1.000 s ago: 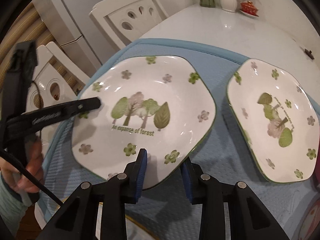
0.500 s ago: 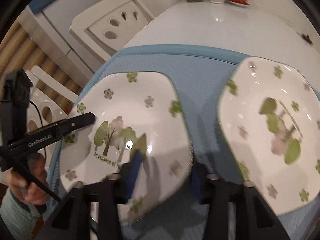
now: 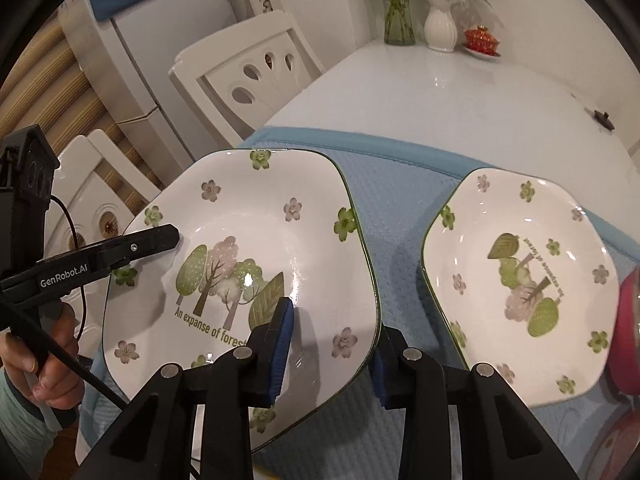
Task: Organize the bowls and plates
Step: 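Lift the hexagonal plate and carry it over the round plate, then lower the hexagonal plate onto the round plate and open both grippers, then move both grippers to the second hexagonal tree-print plate, then close both grippers on the second hexagonal plate's rim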
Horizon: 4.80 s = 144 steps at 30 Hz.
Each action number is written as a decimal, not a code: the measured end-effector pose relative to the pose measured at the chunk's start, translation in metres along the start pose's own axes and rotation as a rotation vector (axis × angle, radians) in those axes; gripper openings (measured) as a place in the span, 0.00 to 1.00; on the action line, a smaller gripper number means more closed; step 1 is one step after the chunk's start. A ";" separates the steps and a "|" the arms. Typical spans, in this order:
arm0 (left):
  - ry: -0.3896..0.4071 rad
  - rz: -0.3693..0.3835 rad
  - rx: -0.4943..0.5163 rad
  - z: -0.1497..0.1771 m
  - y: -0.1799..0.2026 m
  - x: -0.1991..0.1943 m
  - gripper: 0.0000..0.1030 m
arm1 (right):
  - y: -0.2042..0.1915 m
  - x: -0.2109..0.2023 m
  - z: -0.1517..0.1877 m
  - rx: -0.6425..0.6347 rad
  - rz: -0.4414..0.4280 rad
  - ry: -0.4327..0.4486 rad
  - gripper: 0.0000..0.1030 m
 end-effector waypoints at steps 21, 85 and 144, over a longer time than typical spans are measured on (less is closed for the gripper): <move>-0.071 0.001 0.042 0.137 0.061 -0.054 0.23 | -0.016 -0.075 0.149 0.087 0.035 -0.102 0.32; -0.050 -0.126 0.370 0.009 0.182 -0.026 0.59 | 0.081 -0.127 0.096 0.552 0.108 0.072 0.56; -0.341 0.013 0.190 -0.056 0.140 0.143 0.24 | 0.154 -0.016 0.070 0.712 0.074 -0.105 0.41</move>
Point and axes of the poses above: each gripper's, at about its wrist camera, not at the fingertips, and x roughly the way its jaws point, y to its right, z to its underside, the point moved 4 cm from there along x, roughly the way its jaws point, and after that the axes turned 12 degrees about -y, right-handed, at the moved point
